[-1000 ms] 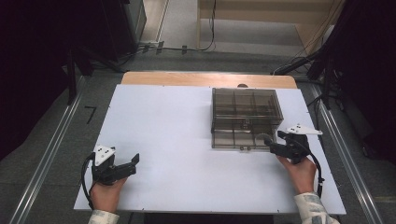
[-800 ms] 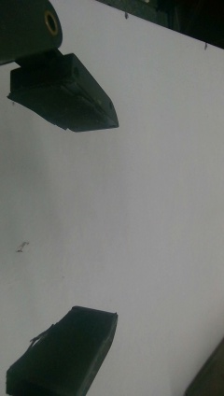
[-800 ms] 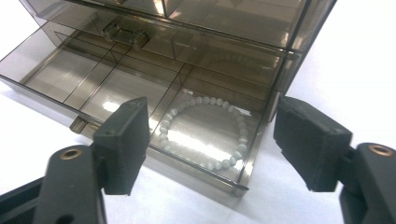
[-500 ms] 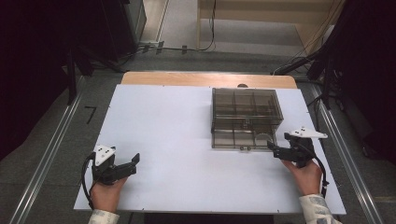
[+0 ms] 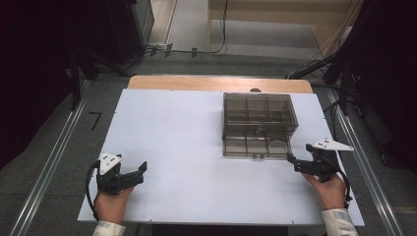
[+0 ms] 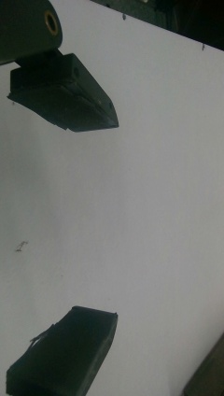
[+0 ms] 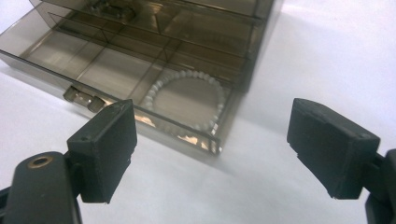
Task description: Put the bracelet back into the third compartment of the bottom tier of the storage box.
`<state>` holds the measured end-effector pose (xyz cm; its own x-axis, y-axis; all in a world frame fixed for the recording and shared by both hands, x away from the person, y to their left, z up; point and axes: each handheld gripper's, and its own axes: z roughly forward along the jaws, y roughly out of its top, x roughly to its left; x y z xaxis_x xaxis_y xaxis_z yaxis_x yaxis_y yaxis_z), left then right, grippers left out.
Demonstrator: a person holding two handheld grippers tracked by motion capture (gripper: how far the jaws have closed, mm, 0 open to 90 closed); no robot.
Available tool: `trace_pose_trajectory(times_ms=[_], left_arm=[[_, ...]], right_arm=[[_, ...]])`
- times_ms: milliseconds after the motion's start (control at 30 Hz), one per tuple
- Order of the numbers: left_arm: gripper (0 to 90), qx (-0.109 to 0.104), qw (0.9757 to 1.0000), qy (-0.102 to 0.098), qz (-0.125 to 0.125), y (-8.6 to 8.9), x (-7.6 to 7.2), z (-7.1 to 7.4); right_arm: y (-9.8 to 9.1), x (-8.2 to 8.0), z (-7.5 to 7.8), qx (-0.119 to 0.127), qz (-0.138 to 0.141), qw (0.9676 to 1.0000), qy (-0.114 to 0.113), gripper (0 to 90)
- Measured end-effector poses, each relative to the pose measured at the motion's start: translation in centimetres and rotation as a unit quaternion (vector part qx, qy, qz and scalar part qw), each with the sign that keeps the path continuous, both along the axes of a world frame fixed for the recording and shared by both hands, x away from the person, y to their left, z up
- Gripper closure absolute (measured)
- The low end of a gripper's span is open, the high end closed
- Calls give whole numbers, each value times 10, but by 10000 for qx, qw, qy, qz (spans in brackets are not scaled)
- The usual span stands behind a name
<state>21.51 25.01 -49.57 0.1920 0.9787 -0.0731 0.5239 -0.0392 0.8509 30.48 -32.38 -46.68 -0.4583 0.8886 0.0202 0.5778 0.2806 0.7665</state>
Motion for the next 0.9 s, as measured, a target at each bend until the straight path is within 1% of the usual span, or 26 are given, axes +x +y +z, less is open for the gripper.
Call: trace_pose_trajectory(times_ms=[100,267,567,767,900], left_arm=[[74,1,10000,1,5,-1,0,0],[74,14,10000,11,11,-1,0,0],[74,27,10000,19,14,0,0,0],[74,26,10000,22,11,0,0,0],[74,14,10000,22,19,0,0,0]], right_arm=[[-5,-3,0,10,-74,10000,12,130],[-11,-8,-1,-109,-102,9999,1,130],[-22,-16,0,-119,-192,9997,-54,130],[-32,-19,-1,-100,-301,9995,-16,130],[-37,-22,-1,-123,-321,9994,-14,130]])
